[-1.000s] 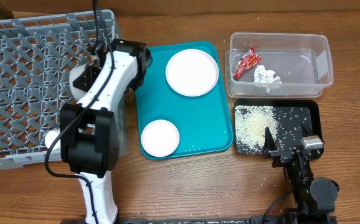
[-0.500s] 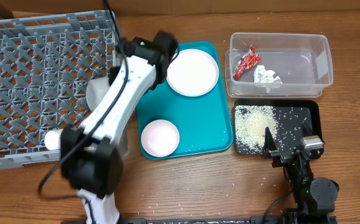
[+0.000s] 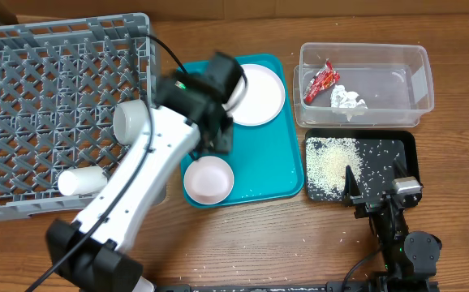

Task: Sort waste into correct bins and load items into the dishwasher
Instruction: 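Reach the left gripper back to the tray and grasp the pink bowl rim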

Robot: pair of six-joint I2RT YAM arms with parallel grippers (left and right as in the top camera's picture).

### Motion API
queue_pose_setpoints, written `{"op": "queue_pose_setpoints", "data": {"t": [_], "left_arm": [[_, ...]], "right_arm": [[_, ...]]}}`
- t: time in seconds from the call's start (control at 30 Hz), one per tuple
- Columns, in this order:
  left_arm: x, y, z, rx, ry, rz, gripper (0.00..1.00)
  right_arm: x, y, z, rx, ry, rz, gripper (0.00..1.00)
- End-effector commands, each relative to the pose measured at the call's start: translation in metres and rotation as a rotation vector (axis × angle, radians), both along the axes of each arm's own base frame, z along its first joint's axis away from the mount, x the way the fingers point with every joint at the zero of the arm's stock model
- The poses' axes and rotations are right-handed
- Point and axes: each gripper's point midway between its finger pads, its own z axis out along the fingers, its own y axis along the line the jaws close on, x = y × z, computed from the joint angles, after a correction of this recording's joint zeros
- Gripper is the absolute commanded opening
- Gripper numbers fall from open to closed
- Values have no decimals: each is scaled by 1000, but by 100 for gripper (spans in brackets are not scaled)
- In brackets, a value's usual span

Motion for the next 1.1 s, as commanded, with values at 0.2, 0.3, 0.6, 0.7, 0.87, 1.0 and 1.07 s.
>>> {"op": "queue_pose_setpoints", "data": {"t": [0.2, 0.3, 0.6, 0.7, 0.87, 1.0, 1.07], "left_arm": [[-21, 43, -98, 114, 120, 150, 49], [-15, 46, -106, 104, 103, 136, 47], [-32, 75, -143, 188, 120, 207, 55], [-33, 85, -154, 181, 117, 261, 49], [-25, 67, -157, 81, 113, 202, 26], [-26, 42, -156, -30, 138, 99, 4], [-23, 35, -149, -63, 140, 69, 4]], "right_arm": [[0, -2, -2, -1, -4, -8, 100], [0, -2, -2, -1, -4, -8, 100], [0, -2, -2, -1, -4, -8, 100], [0, -2, -2, -1, -4, -8, 100], [0, -2, -2, -1, -4, -8, 100], [0, -2, -2, -1, -4, -8, 100], [0, -2, -2, -1, -4, -8, 100]]}}
